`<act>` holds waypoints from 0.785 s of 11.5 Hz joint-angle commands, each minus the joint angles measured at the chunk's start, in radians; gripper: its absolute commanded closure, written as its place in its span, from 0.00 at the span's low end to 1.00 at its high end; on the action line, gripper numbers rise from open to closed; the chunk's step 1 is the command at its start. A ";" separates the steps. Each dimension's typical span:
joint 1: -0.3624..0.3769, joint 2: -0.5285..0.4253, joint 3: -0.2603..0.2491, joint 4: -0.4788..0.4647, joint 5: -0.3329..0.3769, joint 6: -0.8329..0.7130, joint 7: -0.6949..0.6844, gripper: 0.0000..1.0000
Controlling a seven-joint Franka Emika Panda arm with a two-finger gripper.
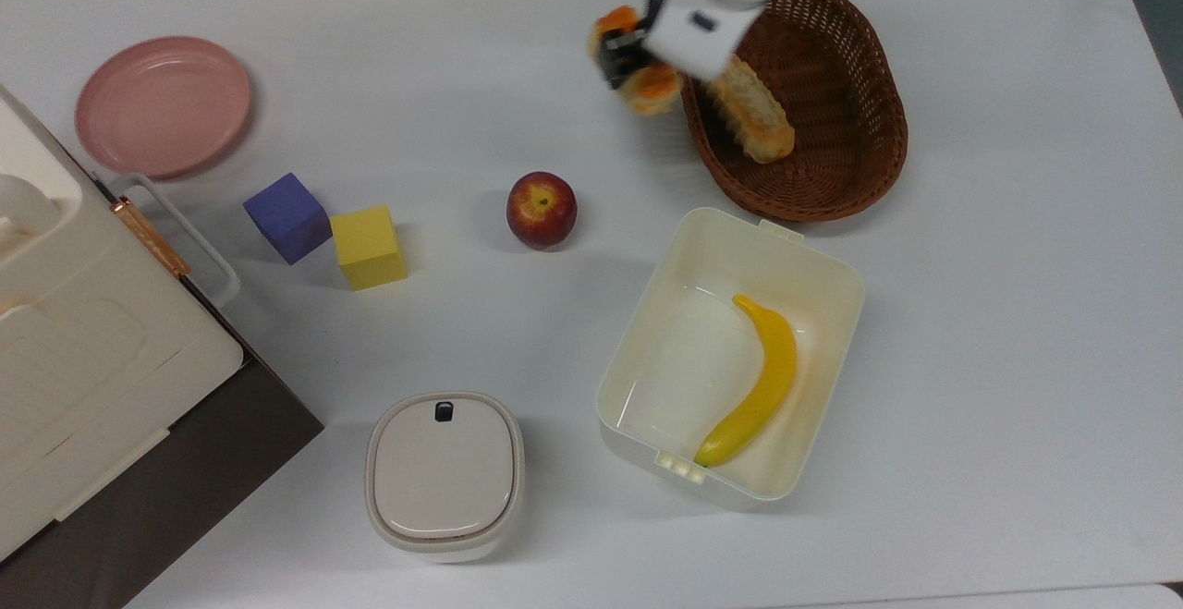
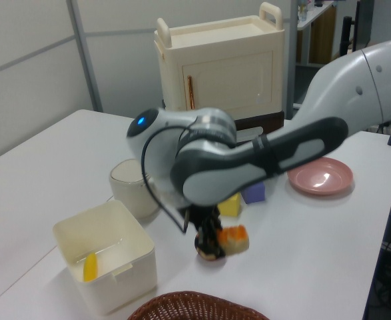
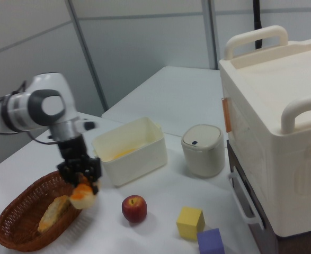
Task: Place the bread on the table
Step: 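Lift the bread roll out of the basket and carry it beside the apple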
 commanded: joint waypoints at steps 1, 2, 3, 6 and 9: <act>0.000 -0.026 -0.174 0.001 0.050 0.038 -0.024 0.38; 0.000 -0.026 -0.225 0.001 0.052 0.062 -0.024 0.34; -0.002 -0.025 -0.265 0.001 0.052 0.082 -0.024 0.31; -0.049 -0.025 -0.308 0.078 0.053 0.082 -0.011 0.00; -0.091 -0.070 -0.310 0.126 0.095 0.042 -0.009 0.00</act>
